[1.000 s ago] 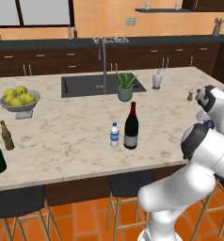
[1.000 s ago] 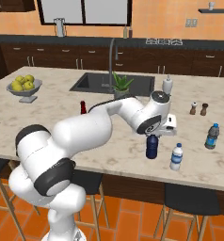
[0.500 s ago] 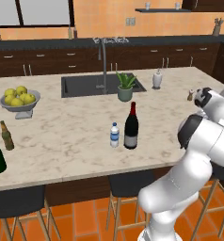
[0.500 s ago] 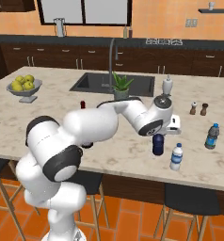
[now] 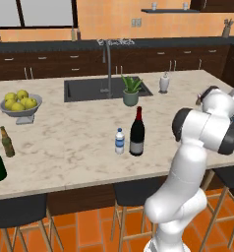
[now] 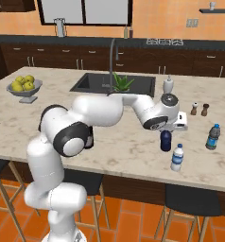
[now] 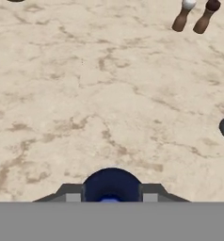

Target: Move the plastic bottles in the middle to the plastics group, and the glass bottles in the middle to the glass group.

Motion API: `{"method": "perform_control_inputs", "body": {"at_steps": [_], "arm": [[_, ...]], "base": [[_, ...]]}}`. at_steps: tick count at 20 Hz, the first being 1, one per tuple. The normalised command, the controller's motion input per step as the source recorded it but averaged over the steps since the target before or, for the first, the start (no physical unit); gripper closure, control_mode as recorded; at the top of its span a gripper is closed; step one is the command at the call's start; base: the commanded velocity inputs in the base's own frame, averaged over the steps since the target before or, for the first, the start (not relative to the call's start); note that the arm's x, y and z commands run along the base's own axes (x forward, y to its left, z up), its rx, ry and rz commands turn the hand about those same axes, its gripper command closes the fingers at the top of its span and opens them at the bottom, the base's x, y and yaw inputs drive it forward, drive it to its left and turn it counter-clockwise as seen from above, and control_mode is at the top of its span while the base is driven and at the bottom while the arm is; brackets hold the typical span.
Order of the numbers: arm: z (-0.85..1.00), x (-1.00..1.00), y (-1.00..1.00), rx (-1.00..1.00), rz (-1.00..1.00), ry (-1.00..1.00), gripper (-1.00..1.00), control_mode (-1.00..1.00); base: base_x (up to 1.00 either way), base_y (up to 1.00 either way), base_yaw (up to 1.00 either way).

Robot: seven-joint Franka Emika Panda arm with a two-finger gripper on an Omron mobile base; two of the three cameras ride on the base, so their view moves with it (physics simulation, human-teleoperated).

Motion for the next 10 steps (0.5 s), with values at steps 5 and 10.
{"method": "perform_control_inputs", "body": {"at_steps": [5, 10], "arm": [[0.00, 0.04, -0.38, 0.01, 0.00, 0.00, 1.00, -1.00], [0.00, 0.00, -0.41, 0.01, 0.00, 0.00, 1.00, -1.00]], "base": [[0.00, 0.00, 0.00], [0.00, 0.00, 0.00]]}}
